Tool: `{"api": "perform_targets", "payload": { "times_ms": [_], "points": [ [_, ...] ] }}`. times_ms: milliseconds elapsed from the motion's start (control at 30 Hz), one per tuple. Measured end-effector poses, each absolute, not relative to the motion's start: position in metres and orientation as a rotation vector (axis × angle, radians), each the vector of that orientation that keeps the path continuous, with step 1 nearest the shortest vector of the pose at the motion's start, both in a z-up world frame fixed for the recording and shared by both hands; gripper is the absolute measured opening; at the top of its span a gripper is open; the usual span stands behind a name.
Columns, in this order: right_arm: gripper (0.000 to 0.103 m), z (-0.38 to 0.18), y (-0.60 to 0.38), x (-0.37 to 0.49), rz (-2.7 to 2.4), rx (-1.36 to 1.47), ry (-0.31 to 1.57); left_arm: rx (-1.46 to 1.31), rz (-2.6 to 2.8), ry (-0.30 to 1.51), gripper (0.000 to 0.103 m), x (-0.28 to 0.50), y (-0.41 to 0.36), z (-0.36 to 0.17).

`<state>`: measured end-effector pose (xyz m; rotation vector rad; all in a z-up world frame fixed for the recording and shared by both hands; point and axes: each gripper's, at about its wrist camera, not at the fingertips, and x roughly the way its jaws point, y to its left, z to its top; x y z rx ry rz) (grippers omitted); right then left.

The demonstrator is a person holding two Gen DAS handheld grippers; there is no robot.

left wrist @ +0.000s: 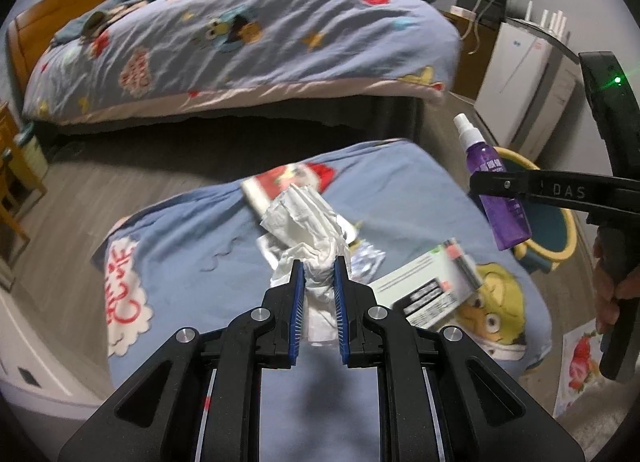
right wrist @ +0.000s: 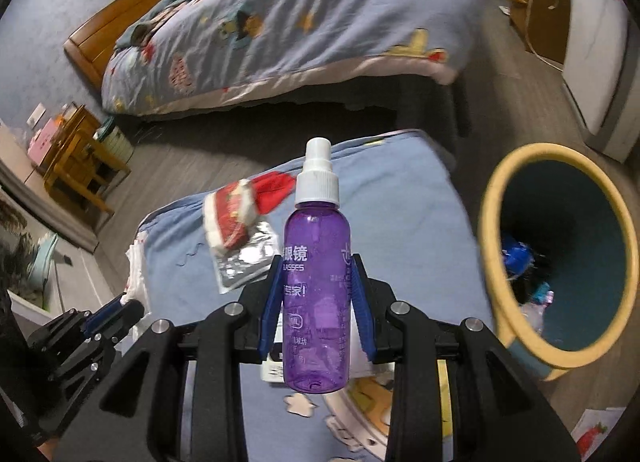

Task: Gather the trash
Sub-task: 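Carry the tissue and spray bottle over the bin and open both tools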

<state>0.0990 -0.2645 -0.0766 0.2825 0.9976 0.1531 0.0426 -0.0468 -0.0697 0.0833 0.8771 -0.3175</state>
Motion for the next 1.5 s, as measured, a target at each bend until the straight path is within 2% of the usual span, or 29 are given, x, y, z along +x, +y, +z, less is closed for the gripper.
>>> {"api": "perform_targets", "payload": {
  "times_ms": [767,1500],
  "points": [
    [0.032,-0.078,-0.405,0.069,-0.039,0.387,0.96,0.161,-0.478,0.882,0.016,0.048,-0.181,-0.073],
    [0.032,-0.123,-0.52,0.044,-0.196,0.547,0.99,0.199,-0.663,0.892,0.016,0.054,-0.317,-0.09]
  ]
}}
